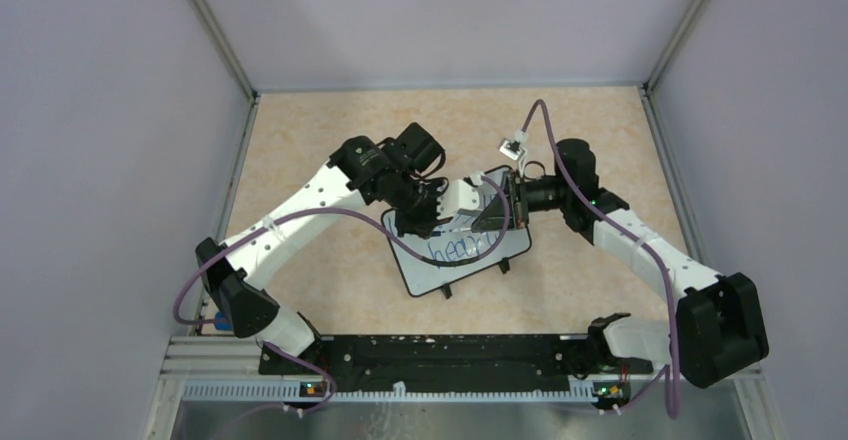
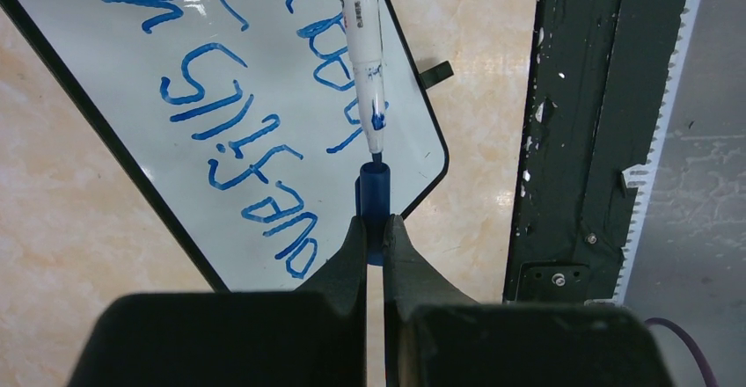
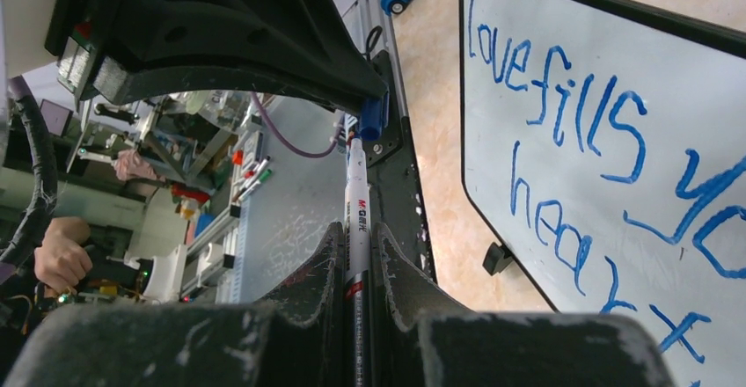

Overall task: Write a sentence on the whiteboard
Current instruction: Insert the whiteboard marker without the cap into the pen cap.

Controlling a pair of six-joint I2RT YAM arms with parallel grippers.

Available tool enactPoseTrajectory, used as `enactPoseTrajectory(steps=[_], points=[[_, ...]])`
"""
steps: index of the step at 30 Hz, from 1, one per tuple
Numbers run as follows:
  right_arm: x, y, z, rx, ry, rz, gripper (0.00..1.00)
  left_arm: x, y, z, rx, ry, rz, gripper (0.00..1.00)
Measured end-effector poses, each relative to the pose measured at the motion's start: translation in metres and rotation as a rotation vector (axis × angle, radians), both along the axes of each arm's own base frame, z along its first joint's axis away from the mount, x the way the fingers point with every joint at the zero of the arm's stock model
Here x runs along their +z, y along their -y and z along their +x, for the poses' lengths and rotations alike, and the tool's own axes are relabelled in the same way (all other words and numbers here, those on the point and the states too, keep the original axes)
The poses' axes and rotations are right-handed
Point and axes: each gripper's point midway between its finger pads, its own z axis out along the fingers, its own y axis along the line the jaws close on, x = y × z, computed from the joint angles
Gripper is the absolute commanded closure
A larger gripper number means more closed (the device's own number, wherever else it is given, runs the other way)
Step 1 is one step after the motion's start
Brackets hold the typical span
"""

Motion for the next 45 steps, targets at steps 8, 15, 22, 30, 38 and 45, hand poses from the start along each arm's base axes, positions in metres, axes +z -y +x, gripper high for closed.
enactPoseTrajectory(steps=[8, 15, 22, 30, 38, 45], points=[[0.002, -0.004, -0.002, 0.016, 0.008, 0.002, 1.0, 0.0, 0.003, -0.001, -0.007, -0.013, -0.003, 1.0], [-0.002, -0.003, -0.003, 0.016, 0.003, -0.011, 1.0, -0.001, 0.001, 0.0, -0.001, -0.006, 0.006, 1.0], [-0.004, -0.003, -0.002, 0.009, 0.003, -0.019, 1.0, -0.001, -0.001, -0.002, 0.003, -0.009, 0.016, 1.0], [-0.005, -0.003, -0.001, 0.003, 0.003, -0.022, 1.0, 0.003, 0.001, -0.003, -0.002, -0.016, 0.002, 1.0], [0.002, -0.004, 0.0, 0.006, 0.018, -0.015, 1.0, 0.008, 0.003, -0.004, -0.007, -0.016, -0.015, 1.0], [0.001, -0.006, -0.002, 0.015, 0.016, -0.016, 1.0, 0.011, 0.004, -0.005, -0.006, -0.019, -0.021, 1.0]])
